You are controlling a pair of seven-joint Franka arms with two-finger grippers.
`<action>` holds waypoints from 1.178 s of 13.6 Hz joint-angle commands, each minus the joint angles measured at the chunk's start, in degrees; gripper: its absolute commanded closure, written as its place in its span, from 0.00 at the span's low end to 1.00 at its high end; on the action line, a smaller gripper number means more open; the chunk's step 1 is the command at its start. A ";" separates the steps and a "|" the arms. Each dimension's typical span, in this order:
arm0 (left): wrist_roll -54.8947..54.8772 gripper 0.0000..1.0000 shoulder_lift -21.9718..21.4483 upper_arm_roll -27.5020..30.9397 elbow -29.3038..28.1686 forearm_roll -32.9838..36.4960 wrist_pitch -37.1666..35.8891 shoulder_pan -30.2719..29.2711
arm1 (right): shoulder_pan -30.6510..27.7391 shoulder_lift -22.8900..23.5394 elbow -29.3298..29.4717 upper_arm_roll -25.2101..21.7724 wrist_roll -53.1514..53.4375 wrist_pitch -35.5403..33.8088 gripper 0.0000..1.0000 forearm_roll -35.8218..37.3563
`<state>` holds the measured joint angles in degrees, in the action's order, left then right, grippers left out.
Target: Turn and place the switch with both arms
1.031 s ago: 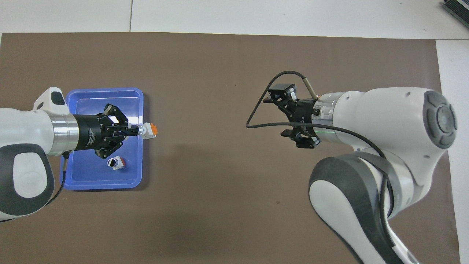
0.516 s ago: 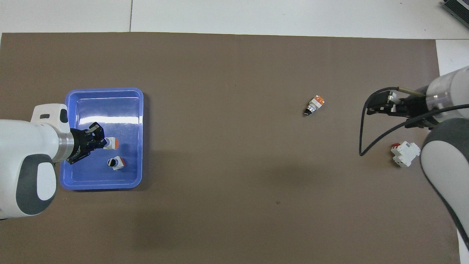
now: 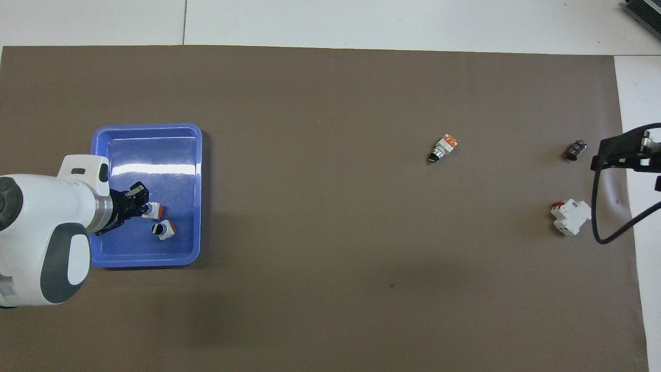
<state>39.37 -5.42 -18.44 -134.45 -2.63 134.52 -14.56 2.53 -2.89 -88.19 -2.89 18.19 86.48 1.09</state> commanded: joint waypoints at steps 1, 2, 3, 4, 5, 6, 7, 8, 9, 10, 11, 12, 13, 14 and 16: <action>-3.24 0.01 -0.55 -0.37 0.33 1.14 0.13 0.05 | -1.29 0.96 0.13 -0.71 -4.63 -0.52 0.00 -1.08; -3.42 0.01 -0.38 -0.37 0.94 1.14 0.04 0.84 | -1.12 0.70 -0.75 -0.71 -5.88 0.44 0.00 -1.09; -3.60 0.00 0.05 -0.28 2.77 1.14 -0.22 1.55 | -1.12 0.52 -1.28 -0.71 -5.98 1.14 0.00 -1.18; -4.38 0.00 0.75 -0.28 4.79 1.14 -1.53 1.81 | -1.03 0.26 -1.98 -0.71 -6.06 1.15 0.00 -1.09; -6.48 0.00 0.76 -0.19 7.07 1.14 -4.50 2.43 | -1.03 -0.01 -2.25 -0.54 -6.24 1.15 0.00 -1.09; -9.98 0.00 0.76 0.33 8.75 1.14 -6.71 3.21 | -0.95 -0.01 -2.17 -0.45 -6.24 1.15 0.00 -1.01; -14.19 0.00 0.50 2.51 9.72 1.05 -7.42 5.05 | -0.95 -0.01 -2.17 -0.36 -6.59 1.06 0.00 -0.92; -17.89 0.00 0.06 6.45 10.25 1.05 -7.43 8.64 | -0.95 -0.01 -2.25 -0.27 -7.81 0.80 0.00 -0.66; -21.23 0.00 -0.20 12.14 11.48 1.14 -7.61 13.20 | -0.95 -0.01 -2.25 -0.27 -8.78 0.88 0.00 -0.57; -23.96 0.00 -0.29 16.64 13.06 1.14 -8.48 17.85 | -1.03 -0.01 -2.25 -0.27 -8.70 0.89 0.00 -1.09; -27.12 0.00 -0.03 19.55 15.42 1.14 -9.27 20.42 | -1.03 -0.01 -2.25 -0.27 -8.61 0.36 0.00 -1.27; -29.68 0.00 0.23 20.10 18.40 1.14 -10.32 20.62 | -1.03 -0.01 -2.25 -0.27 -8.87 0.10 0.00 -1.27; -33.10 0.00 0.41 20.20 21.57 1.14 -12.25 20.10 | -1.03 -0.01 -2.25 -0.18 -8.96 0.01 0.00 -1.27; -37.05 0.00 0.85 20.20 25.25 1.14 -14.53 19.58 | -0.95 -0.10 -2.25 -0.10 -9.05 -0.08 0.00 -1.18; -41.12 0.00 3.12 20.20 32.98 1.14 -21.28 19.48 | -0.95 -0.19 -2.43 -0.09 -9.05 0.09 0.00 -0.66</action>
<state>2.04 -5.37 1.10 -109.69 -2.57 119.71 4.32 1.95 -1.95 -89.25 -3.19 10.70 86.52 0.78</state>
